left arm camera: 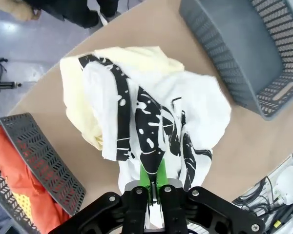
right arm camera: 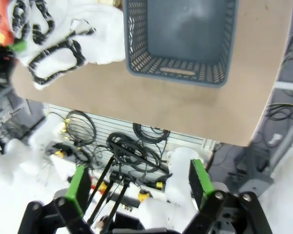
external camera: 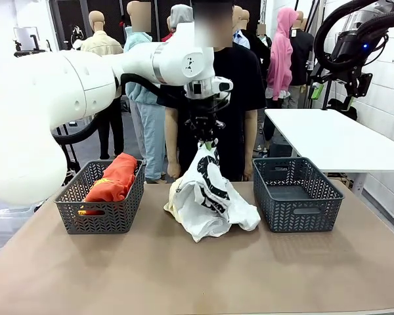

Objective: Sort the tops and bottoms.
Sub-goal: Lift clothes from the center of the table with your left hand, then sort the clothes according to human instructions.

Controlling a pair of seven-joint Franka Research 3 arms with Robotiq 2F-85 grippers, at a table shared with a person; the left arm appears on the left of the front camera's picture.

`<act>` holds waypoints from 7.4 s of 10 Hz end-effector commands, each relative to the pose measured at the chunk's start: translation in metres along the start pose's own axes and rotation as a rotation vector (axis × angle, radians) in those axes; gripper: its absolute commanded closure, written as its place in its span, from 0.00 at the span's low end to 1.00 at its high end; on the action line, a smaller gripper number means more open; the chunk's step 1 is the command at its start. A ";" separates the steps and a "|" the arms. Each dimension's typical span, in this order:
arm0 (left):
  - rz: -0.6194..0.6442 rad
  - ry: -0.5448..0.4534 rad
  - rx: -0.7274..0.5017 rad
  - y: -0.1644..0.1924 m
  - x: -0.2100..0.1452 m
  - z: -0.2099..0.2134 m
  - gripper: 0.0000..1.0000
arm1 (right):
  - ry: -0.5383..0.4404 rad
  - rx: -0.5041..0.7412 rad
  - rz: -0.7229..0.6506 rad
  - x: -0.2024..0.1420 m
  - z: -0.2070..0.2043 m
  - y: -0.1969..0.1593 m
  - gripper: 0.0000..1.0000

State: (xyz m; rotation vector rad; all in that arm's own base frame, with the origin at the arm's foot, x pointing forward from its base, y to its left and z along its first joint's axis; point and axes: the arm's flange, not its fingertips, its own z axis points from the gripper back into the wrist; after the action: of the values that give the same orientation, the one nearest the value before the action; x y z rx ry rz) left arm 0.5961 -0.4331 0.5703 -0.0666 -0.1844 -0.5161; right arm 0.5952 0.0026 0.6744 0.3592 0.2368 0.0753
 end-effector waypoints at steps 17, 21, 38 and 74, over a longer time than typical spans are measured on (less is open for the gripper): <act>-0.075 -0.121 0.002 -0.012 -0.020 0.120 1.00 | -0.009 -0.001 -0.013 0.002 0.004 0.002 0.00; -0.075 -0.121 0.002 -0.012 -0.020 0.120 1.00 | -0.009 -0.001 -0.013 0.002 0.004 0.002 0.00; -0.075 -0.121 0.002 -0.012 -0.020 0.120 1.00 | -0.009 -0.001 -0.013 0.002 0.004 0.002 0.00; 0.554 -0.357 0.183 0.189 -0.183 0.279 1.00 | -0.009 -0.001 -0.013 0.002 0.004 0.002 0.00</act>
State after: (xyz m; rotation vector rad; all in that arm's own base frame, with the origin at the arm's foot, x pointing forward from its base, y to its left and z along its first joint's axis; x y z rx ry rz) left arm 0.5191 -0.1599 0.8704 0.0077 -0.5328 0.0395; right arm 0.5953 0.0023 0.6749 0.3592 0.2349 0.0744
